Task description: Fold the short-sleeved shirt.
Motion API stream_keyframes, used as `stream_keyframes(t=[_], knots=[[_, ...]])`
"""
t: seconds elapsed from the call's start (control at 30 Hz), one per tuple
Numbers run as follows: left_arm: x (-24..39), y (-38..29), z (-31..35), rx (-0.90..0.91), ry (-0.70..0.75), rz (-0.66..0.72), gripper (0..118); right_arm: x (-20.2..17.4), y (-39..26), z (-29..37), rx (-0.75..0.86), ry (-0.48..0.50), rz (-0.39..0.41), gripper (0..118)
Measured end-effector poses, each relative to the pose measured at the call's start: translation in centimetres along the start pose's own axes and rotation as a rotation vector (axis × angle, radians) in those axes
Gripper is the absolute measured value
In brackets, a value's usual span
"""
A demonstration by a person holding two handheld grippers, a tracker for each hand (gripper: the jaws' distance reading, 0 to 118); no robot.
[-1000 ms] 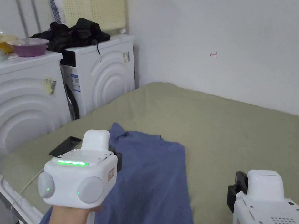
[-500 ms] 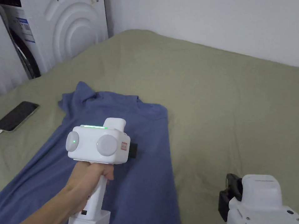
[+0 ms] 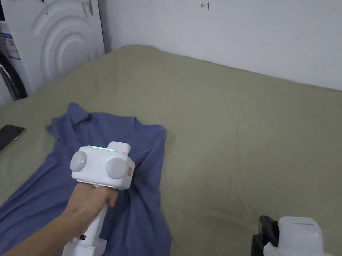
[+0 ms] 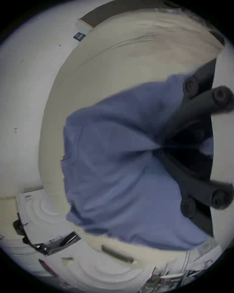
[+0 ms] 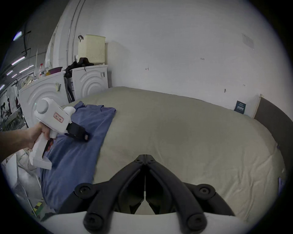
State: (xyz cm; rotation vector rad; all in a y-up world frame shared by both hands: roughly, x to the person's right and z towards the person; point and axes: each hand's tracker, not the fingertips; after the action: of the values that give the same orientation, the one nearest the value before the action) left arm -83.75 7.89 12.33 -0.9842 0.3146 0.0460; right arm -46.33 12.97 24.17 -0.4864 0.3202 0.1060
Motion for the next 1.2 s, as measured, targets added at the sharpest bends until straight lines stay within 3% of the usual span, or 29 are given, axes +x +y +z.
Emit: stream_keyframes(t=[0.23, 0.37, 0.73, 0.97, 1.2], knots=[[1.7, 1.1, 9.0, 0.100, -0.113, 0.010, 0, 6.1, 1.2, 6.9, 0.073, -0.103, -0.040, 0], [8.3, 0.9, 16.4, 0.196, -0.152, -0.101, 0, 9.1, 1.4, 10.9, 0.105, -0.162, -0.067, 0], [30.5, 1.7, 25.7, 0.273, -0.593, -0.354, 0, 17.2, -0.8, 17.9, 0.118, -0.362, -0.132, 0], [41.4, -2.0, 23.8, 0.171, -0.779, -0.459, 0, 21.1, -1.9, 19.4, 0.105, -0.444, -0.186, 0], [46.2, -8.0, 14.6, -0.050, -0.644, -0.505, 0, 23.2, -4.4, 17.2, 0.037, -0.465, -0.215, 0]])
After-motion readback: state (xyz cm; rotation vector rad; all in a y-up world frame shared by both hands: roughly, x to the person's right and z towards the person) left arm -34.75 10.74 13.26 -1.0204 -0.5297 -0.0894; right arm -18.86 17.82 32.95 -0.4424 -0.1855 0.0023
